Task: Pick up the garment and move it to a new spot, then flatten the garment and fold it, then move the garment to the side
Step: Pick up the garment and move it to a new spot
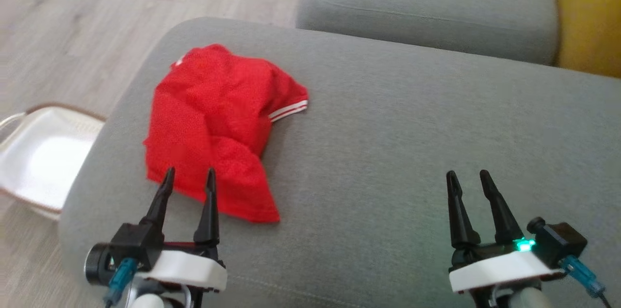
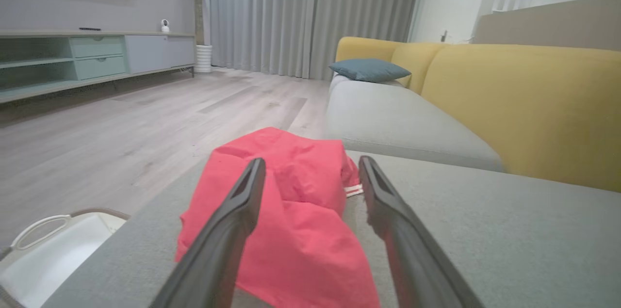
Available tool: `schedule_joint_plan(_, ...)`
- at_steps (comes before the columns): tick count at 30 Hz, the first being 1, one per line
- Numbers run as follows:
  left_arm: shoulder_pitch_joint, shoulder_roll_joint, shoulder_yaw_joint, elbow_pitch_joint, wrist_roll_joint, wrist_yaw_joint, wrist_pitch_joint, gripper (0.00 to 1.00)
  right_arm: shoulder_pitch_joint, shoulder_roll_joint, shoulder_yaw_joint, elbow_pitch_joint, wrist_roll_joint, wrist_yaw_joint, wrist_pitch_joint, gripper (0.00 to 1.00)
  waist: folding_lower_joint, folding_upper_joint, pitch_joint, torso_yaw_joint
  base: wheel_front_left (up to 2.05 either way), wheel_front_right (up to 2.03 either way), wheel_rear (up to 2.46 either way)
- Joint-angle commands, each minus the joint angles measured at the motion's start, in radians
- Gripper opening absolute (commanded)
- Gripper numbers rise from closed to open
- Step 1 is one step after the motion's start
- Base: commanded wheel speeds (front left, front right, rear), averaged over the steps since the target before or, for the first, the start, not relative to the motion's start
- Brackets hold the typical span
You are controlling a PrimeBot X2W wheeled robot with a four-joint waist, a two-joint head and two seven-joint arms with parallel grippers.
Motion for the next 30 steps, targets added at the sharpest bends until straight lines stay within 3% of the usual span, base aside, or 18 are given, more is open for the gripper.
schedule_joint_plan(1,-0.026,-0.005,0.045,-0.038,0.009,-0.006,-0.009,1.0,-0.017,-0.008,0.026,-0.033,0.007,-0.001,-0.011,1.0,0.0,0.0,0.005,0.046,0.0,0.0,0.0)
schedule_joint_plan(8,-0.021,-0.005,0.06,-0.044,0.014,-0.011,-0.009,1.0,-0.019,-0.008,0.048,-0.035,0.017,-0.001,-0.011,1.0,0.0,0.0,0.02,0.098,0.0,0.0,0.0)
schedule_joint_plan(19,-0.089,0.007,0.136,-0.031,0.031,-0.037,-0.009,1.0,-0.056,-0.008,0.025,-0.05,-0.014,-0.001,-0.011,1.0,0.0,0.0,0.107,0.069,0.0,0.0,0.0)
schedule_joint_plan(26,-0.277,0.104,0.158,0.116,0.074,-0.083,-0.002,1.0,-0.112,-0.008,-0.04,-0.094,-0.073,-0.001,-0.011,1.0,0.0,0.0,0.228,0.043,0.0,0.0,0.0)
schedule_joint_plan(30,-0.429,0.164,0.148,0.243,0.075,-0.125,0.093,1.0,-0.145,-0.008,-0.073,-0.129,-0.106,-0.001,-0.011,1.0,0.0,0.0,0.299,0.03,0.0,0.0,0.0)
